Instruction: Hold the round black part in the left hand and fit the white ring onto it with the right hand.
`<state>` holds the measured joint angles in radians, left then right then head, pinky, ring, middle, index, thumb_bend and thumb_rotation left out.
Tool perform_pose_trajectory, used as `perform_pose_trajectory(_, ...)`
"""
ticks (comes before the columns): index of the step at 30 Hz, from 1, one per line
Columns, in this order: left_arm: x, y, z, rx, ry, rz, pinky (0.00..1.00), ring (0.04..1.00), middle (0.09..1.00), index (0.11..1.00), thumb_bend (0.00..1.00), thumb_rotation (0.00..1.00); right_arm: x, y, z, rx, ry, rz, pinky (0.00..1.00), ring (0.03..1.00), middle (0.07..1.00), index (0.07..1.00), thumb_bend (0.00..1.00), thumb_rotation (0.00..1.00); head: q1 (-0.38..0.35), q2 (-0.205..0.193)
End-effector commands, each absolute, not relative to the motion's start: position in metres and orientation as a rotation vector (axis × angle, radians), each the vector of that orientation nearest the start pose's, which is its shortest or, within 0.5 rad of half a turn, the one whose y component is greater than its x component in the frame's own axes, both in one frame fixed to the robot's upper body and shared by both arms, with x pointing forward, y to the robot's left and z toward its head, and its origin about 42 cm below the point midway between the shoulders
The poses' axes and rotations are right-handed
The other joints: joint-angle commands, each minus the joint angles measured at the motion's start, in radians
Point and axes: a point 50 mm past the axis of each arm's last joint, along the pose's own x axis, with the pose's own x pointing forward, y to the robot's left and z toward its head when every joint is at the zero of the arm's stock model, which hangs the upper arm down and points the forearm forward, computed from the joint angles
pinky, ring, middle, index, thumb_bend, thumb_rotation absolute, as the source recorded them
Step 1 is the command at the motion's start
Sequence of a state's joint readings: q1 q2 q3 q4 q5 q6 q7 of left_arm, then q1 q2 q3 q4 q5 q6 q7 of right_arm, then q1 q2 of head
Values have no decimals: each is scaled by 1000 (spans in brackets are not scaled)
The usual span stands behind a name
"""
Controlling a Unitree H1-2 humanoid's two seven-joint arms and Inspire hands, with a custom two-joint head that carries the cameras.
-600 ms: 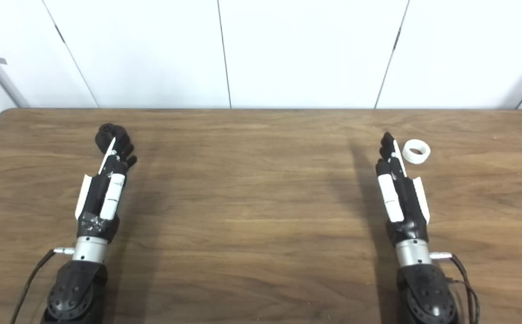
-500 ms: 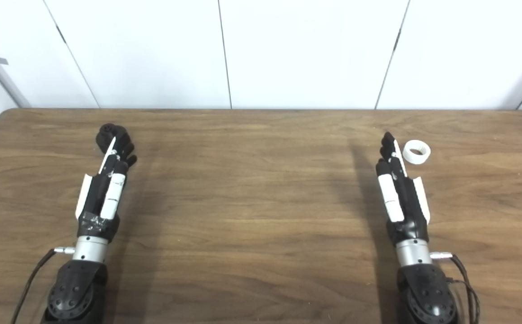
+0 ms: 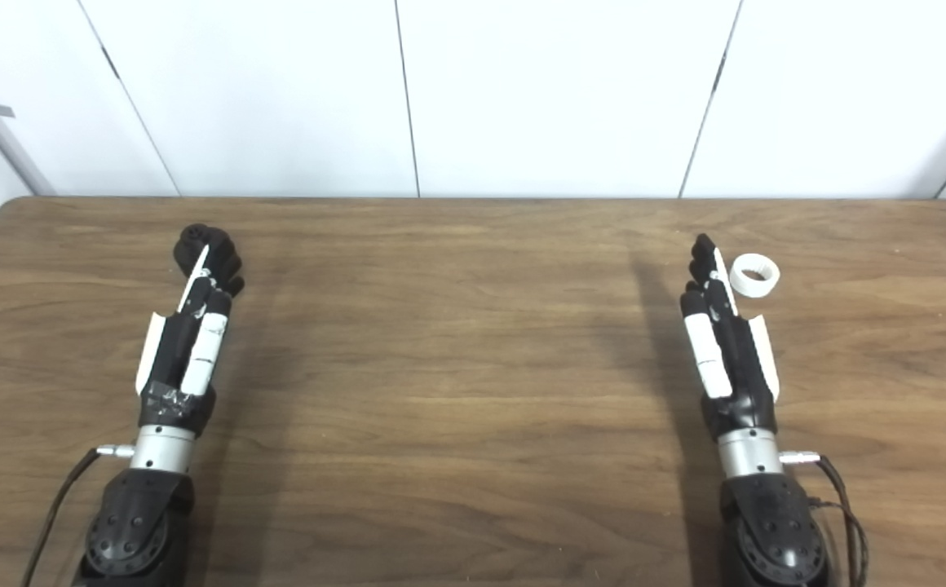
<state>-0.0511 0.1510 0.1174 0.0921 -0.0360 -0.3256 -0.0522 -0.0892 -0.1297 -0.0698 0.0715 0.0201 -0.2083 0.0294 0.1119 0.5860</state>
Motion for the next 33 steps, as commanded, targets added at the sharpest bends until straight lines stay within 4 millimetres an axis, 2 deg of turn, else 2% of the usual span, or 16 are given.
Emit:
perform_pose_trajectory(1,281,290,84,139,-202,55,953,981,997,993,596,795,298,-272,93,-109,-163,-25,998,1000,1000,1000,459,896,9,-3)
perform_pose_trajectory(3,281,290,86,205,-222,70,914,965,985,979,611,743,298,-273,92,-127,-168,-26,992,1000,1000,1000,455,914,32,-16)
perform_pose_trajectory(4,281,289,88,245,-243,82,867,932,960,955,620,681,298,-274,91,-136,-170,-26,988,1000,1000,1000,444,919,43,-22)
perform_pose_trajectory(5,282,288,90,279,-266,93,796,878,913,914,662,490,298,-275,90,-135,-170,-24,991,1000,1000,1000,427,929,51,-28)
perform_pose_trajectory(6,282,287,91,308,-290,101,789,871,905,908,673,462,299,-275,89,-133,-174,-22,993,1000,1000,1000,422,930,64,-37)
perform_pose_trajectory(10,287,285,97,427,-354,132,729,801,825,843,759,243,300,-277,85,-138,-168,-20,1000,1000,1000,1000,405,942,89,-65)
perform_pose_trajectory(13,293,290,106,549,-418,179,710,772,786,785,783,161,301,-277,83,-130,-164,-13,1000,1000,1000,1000,394,956,101,-79)
perform_pose_trajectory(18,311,304,118,777,-566,250,706,766,784,783,794,158,302,-279,79,-111,-162,-14,1000,1000,1000,1000,370,927,129,-104)
perform_pose_trajectory(21,323,313,121,855,-620,272,773,833,843,827,803,158,303,-280,76,-106,-167,-23,999,1000,1000,1000,359,911,151,-121)
perform_pose_trajectory(24,334,322,125,968,-669,305,784,878,884,875,828,219,304,-281,73,-111,-164,-25,997,1000,1000,1000,381,913,168,-136)
perform_pose_trajectory(25,337,325,125,1003,-679,317,815,899,899,895,850,238,304,-281,72,-115,-164,-25,993,1000,1000,1000,376,921,172,-140)
perform_pose_trajectory(30,352,342,130,1127,-649,387,961,964,931,914,903,280,305,-284,69,-109,-161,-9,995,1000,1000,1000,370,935,177,-146)
perform_pose_trajectory(33,357,348,129,1128,-605,408,984,978,949,939,908,331,304,-285,69,-107,-160,-6,999,1000,1000,1000,381,925,181,-144)
